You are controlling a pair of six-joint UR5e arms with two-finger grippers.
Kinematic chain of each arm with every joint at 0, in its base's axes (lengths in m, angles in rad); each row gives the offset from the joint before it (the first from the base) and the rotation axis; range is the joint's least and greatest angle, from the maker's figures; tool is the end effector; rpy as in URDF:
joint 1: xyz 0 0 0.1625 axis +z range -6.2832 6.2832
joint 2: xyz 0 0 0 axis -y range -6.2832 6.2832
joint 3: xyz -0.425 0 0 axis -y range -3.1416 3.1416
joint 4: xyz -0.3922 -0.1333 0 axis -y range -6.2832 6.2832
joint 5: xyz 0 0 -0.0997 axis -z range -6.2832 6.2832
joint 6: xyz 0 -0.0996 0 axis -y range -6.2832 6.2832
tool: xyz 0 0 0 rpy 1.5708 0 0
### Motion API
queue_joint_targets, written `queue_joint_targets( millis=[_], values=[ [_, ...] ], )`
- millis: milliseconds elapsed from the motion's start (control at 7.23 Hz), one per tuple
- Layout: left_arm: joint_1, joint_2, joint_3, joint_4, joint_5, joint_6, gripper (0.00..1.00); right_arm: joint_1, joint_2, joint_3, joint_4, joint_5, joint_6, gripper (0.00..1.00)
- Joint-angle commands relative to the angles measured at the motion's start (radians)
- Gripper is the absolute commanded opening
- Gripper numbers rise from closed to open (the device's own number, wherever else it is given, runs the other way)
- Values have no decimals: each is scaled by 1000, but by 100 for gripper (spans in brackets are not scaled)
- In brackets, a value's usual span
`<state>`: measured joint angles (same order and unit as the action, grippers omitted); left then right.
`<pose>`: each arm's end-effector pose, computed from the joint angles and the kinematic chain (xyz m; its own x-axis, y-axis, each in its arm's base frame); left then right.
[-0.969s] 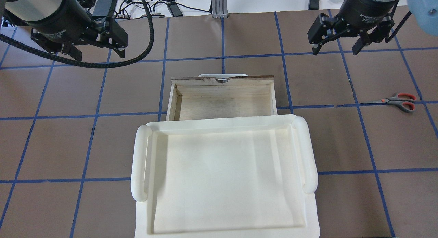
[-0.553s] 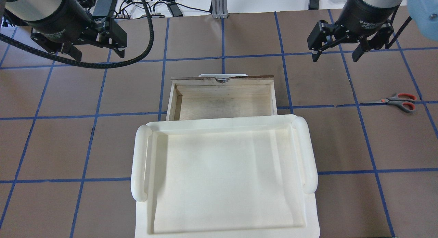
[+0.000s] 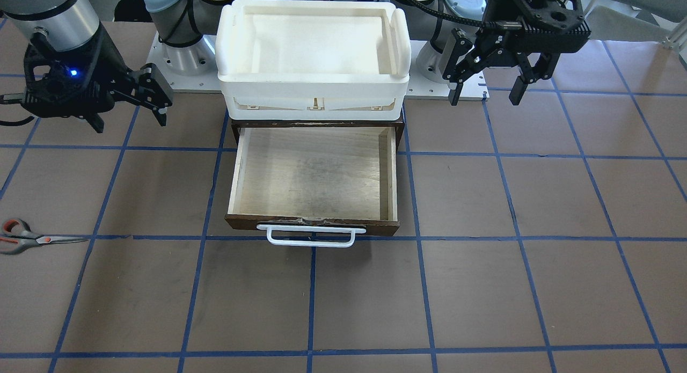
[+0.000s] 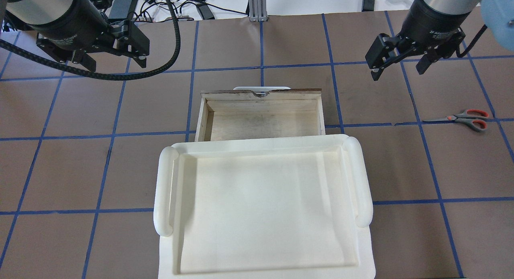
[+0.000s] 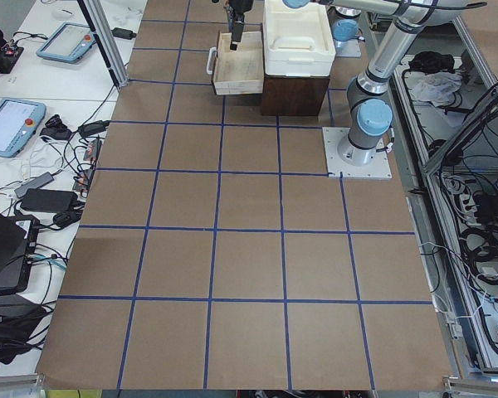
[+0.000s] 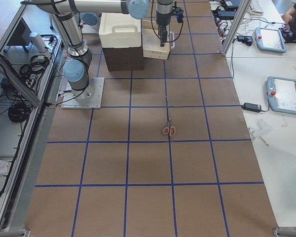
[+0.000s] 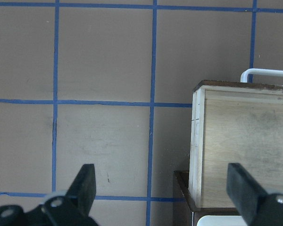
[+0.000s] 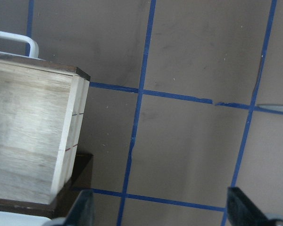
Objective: Put scissors in drawer and close it
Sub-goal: 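Move the right gripper outward toward the orange-handled scissors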
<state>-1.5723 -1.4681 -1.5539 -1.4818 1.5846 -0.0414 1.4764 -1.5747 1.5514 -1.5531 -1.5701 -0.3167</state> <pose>-0.1326 -0.4638 0.5553 -0.9991 -0.0418 -0.0049 -0.0399 0.9774 -0.2075 0.0865 -0.5011 0.4976 -0.9754 -0.2205 0.0011 -0.2205 0.9754 -0.0055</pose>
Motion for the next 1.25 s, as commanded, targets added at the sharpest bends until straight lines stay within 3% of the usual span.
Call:
queue_joint_targets(
  millis=[0, 553, 830, 969, 1107],
  values=[
    [0, 0, 0, 0, 0, 0, 100, -127, 4, 12, -1, -74, -480, 100],
    [0, 0, 0, 0, 0, 0, 100, -342, 47, 62, -79, -47, -1061, 100],
    [0, 0, 0, 0, 0, 0, 100, -445, 131, 134, -288, 8, -1431, 100],
    [0, 2, 0, 0, 0, 0, 100, -505, 137, 218, -455, 10, -1642, 100],
    [0, 0, 0, 0, 0, 0, 100, -528, 174, 269, -561, 16, -1726, 100]
  ],
)
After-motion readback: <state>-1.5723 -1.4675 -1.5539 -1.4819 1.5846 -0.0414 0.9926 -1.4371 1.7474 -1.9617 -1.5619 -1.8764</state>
